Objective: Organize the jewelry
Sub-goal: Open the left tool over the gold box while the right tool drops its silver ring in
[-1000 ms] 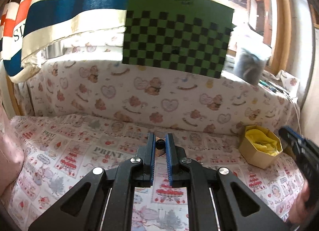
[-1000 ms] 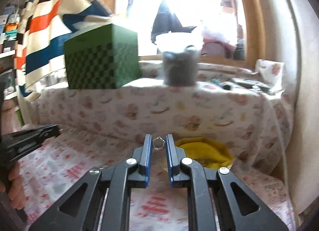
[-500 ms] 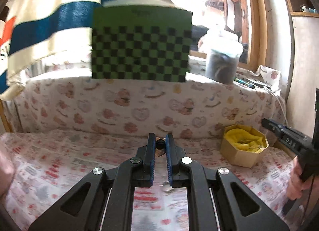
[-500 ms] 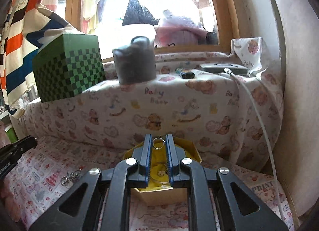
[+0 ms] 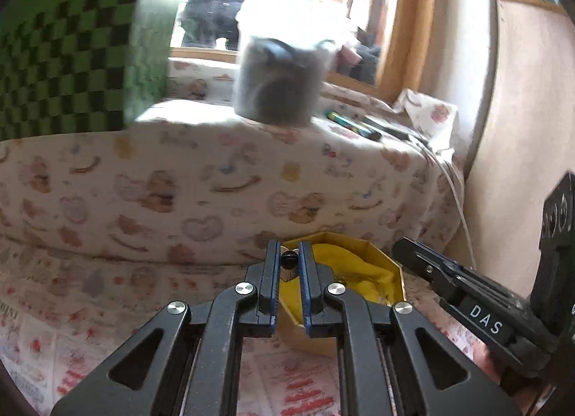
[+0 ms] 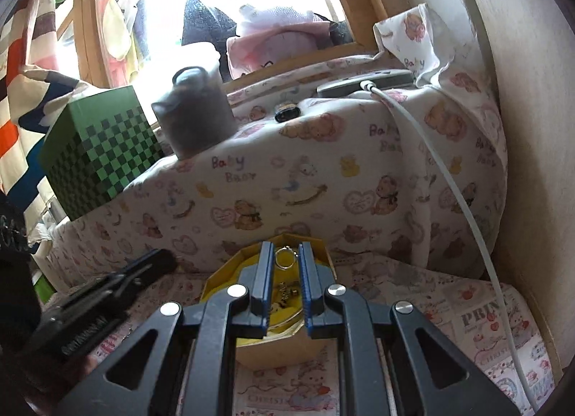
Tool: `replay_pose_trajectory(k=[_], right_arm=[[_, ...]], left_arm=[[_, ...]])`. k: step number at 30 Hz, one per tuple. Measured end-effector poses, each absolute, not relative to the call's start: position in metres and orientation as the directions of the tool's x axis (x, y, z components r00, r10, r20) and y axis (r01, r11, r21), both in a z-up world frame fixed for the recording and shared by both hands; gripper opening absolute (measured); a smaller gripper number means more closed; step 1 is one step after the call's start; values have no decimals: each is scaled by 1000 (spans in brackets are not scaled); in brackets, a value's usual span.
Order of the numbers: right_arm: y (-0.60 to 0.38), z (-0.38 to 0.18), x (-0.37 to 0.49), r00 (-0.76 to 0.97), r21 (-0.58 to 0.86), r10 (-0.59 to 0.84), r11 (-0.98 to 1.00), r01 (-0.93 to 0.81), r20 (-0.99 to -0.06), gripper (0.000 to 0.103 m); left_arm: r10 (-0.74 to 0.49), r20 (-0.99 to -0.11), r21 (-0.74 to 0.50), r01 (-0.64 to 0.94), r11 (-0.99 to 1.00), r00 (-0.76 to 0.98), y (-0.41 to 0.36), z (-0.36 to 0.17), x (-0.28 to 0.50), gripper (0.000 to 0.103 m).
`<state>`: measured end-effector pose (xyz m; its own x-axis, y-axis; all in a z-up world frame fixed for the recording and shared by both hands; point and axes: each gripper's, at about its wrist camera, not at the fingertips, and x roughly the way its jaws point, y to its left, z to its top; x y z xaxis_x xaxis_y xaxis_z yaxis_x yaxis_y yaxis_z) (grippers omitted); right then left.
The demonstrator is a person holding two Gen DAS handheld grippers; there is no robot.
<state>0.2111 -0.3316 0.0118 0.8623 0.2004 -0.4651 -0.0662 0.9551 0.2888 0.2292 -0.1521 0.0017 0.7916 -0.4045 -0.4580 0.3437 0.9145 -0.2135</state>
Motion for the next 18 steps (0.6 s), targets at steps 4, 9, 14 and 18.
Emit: replay_pose_trajectory(k=[4, 9, 14, 18], right_arm=[[-329, 10, 215, 852, 285, 201, 956, -64, -483, 12], [-328, 8, 218, 848, 277, 193, 959, -57, -493, 12], [-328, 8, 220, 848, 272, 172, 962, -35, -500, 13], [-327, 8, 218, 849, 262, 165, 965, -32, -502, 19]], left_arm=[[-434, -472, -223, 373, 901, 767, -155, -4, 232, 9], [-454, -464, -217, 399, 891, 761, -158, -3, 230, 9], [-434, -432, -156, 409, 899, 790, -165, 2, 220, 13], [-416, -416, -140, 395, 908, 809, -164, 4, 216, 42]])
